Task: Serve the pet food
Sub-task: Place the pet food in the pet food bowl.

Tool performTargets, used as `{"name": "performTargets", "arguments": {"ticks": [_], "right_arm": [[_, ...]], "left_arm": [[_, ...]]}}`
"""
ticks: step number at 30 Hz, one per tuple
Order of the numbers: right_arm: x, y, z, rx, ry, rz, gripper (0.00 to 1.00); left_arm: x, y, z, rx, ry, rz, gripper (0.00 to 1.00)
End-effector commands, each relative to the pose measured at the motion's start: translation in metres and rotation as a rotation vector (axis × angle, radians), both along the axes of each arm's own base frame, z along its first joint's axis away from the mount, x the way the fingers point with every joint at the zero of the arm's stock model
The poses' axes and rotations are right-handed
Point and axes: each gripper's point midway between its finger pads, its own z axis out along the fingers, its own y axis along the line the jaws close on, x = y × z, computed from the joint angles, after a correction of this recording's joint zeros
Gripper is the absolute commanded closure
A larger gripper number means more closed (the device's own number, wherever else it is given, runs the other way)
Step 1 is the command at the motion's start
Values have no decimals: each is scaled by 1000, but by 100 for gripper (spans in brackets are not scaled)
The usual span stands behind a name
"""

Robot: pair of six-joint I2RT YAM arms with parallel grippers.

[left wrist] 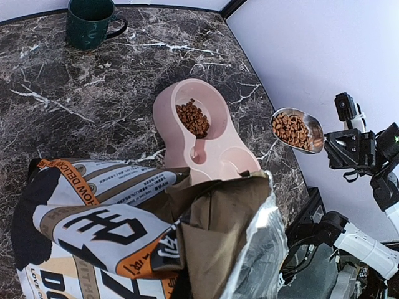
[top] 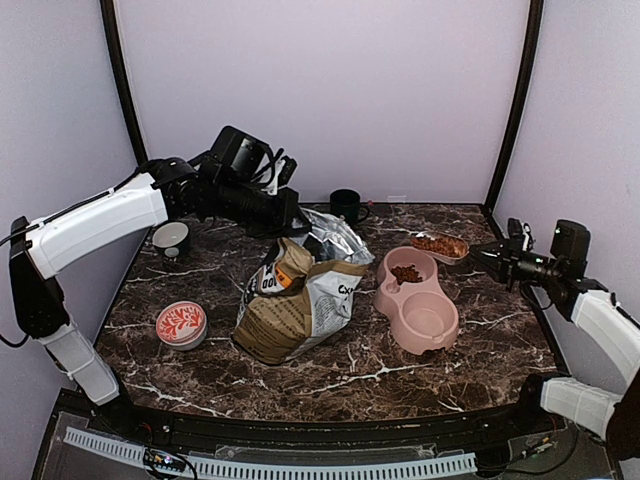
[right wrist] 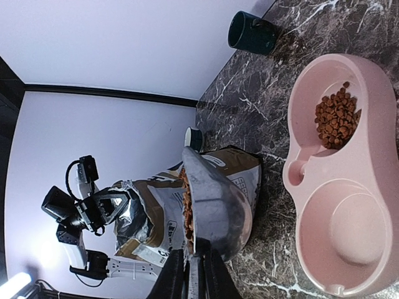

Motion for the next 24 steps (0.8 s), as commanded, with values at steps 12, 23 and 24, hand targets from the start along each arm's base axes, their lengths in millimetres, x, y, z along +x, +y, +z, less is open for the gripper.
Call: {"name": "performTargets", "arguments": {"ticks": [12,23,24], "right_arm": [[-26,-16,-22,-40,-20,-40,100],[-42,-17,-32,-41,-21,-89,100],[-44,-17,-32,-38,-23,-92,100]], "left_arm": [[3,3,-1,21,4,-13,100],[5,-1,1,47,7,-32,100],[6,-1,1,46,7,-32,100]]}}
